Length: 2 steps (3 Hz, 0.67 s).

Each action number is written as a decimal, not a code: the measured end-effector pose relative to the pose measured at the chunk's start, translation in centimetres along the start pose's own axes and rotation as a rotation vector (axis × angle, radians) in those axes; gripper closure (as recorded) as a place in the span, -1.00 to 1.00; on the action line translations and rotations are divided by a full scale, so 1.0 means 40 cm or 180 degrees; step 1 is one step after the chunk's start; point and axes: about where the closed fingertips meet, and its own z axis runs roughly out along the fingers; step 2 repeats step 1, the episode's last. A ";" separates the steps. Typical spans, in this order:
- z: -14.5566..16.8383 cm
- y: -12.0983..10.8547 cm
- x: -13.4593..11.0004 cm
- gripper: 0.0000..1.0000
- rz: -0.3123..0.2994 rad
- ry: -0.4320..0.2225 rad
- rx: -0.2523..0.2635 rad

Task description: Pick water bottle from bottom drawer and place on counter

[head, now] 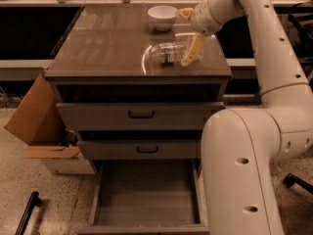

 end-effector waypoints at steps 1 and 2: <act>-0.071 -0.012 0.014 -1.00 -0.0025 0.0067 0.0160; -0.071 -0.012 0.014 -1.00 -0.0025 0.0067 0.0160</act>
Offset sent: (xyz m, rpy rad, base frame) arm 0.0000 0.0000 0.0000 0.0000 0.0000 0.0000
